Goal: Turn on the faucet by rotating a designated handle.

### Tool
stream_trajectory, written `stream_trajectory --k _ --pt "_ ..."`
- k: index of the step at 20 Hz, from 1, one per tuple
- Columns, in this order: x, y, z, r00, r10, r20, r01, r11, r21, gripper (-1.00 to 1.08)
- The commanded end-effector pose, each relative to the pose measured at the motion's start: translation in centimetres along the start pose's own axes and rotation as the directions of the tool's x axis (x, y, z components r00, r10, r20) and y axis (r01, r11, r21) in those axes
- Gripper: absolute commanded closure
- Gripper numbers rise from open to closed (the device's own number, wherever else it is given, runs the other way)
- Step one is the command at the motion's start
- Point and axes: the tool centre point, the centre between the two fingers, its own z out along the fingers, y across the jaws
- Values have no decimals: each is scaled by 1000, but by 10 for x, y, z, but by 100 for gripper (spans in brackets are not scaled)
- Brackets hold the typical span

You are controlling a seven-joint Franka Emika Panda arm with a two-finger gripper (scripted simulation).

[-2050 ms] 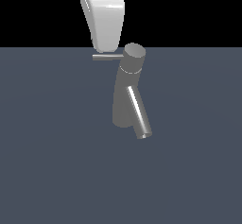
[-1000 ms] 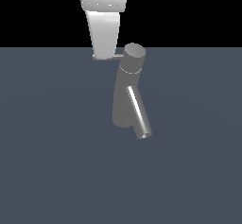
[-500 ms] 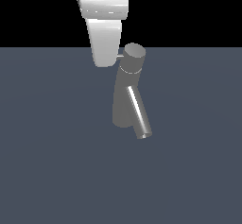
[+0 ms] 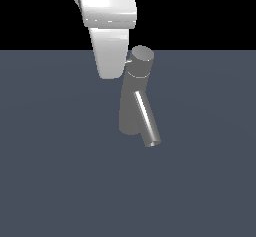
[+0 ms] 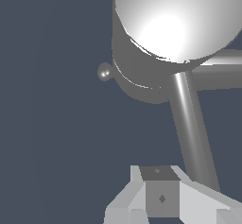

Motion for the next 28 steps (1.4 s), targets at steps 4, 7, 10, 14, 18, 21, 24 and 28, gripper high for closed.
stream_trajectory --k 4,7,10,14,18,21,24,28 --pt "2 16 0 1000 7 -2 -7 1000 -7 108" --pt "1 22 0 1000 7 -2 -7 1000 -7 108" --pt "1 27 0 1000 7 -2 -7 1000 -7 108" --pt "-3 23 -1 1000 -4 2 4 1000 2 108" --pt "1 29 -1 1000 -4 2 4 1000 2 108" --pt "4 33 -1 1000 -3 2 3 1000 1 108" --pt "7 37 -1 1000 -2 1 2 1000 0 108" --pt "12 42 -1 1000 -1 1 1 1000 -1 108"
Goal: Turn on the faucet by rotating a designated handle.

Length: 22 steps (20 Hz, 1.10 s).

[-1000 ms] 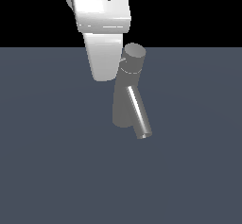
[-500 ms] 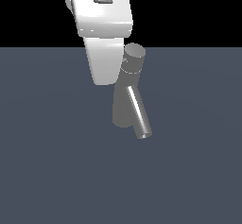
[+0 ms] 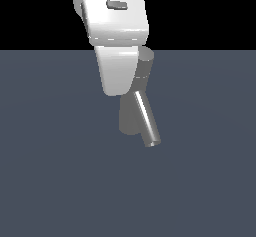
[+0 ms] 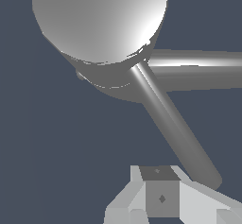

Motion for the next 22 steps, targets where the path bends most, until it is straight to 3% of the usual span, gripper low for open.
stream_trajectory --k 1,22 --pt "11 8 0 1000 19 -11 -19 1000 -6 108" --pt "31 34 0 1000 24 -13 -24 1000 -10 108"
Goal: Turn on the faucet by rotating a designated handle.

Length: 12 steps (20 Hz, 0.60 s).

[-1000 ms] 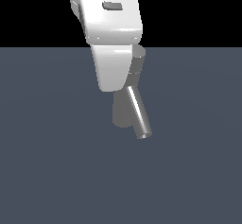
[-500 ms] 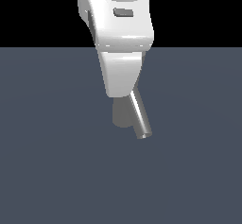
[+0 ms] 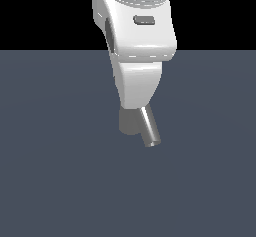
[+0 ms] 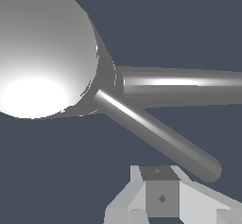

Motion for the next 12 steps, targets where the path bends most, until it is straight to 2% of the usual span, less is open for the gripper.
stream_trajectory --k 1,12 --pt "9 8 1 1000 16 -10 -16 1000 -8 108" --pt "19 21 1 1000 18 -11 -18 1000 -9 108"
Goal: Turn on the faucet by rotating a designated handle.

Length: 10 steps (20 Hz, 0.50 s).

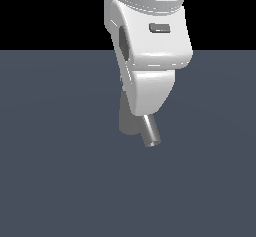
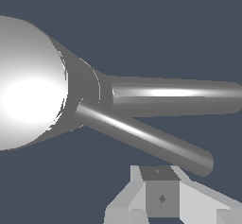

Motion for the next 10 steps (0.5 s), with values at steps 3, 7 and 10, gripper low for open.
stream_trajectory --k 3,7,10 --pt "9 11 1 1000 13 -7 -13 1000 -10 108" --pt "8 6 0 1000 3 -1 -3 1000 -1 108" --pt "20 8 0 1000 4 -2 -4 1000 -3 108"
